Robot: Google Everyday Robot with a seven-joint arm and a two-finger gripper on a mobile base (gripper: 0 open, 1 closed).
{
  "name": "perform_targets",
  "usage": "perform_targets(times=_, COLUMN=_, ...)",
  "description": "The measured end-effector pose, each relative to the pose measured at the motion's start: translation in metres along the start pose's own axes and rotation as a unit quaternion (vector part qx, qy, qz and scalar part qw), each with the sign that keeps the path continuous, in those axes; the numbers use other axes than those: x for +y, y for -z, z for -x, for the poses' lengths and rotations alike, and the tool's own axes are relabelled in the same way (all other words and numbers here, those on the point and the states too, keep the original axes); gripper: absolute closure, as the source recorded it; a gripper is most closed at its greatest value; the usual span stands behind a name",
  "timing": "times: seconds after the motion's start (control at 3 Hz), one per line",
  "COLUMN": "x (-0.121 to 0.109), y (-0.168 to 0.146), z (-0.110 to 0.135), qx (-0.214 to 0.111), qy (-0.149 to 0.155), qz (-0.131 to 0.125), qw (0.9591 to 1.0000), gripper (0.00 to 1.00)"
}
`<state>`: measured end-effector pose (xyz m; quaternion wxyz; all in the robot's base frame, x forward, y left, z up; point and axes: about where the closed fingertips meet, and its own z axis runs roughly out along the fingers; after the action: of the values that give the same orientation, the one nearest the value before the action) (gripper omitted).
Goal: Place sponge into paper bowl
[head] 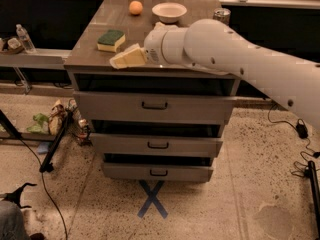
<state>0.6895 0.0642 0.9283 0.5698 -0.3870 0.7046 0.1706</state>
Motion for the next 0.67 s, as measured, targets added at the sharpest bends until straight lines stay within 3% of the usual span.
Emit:
perform_targets(times=0.33, x=0.006, y=-0.012, z=0.000, qx=0.012, qy=0.002, qz=-0.021, qw=0.9997, gripper=0.00)
perform_targets(times=0.67, x=0.002, y=-0.046, z=-0.010, qx=0.029, qy=-0.044, qz=-0.034, qw=0.9980, gripper=0.00)
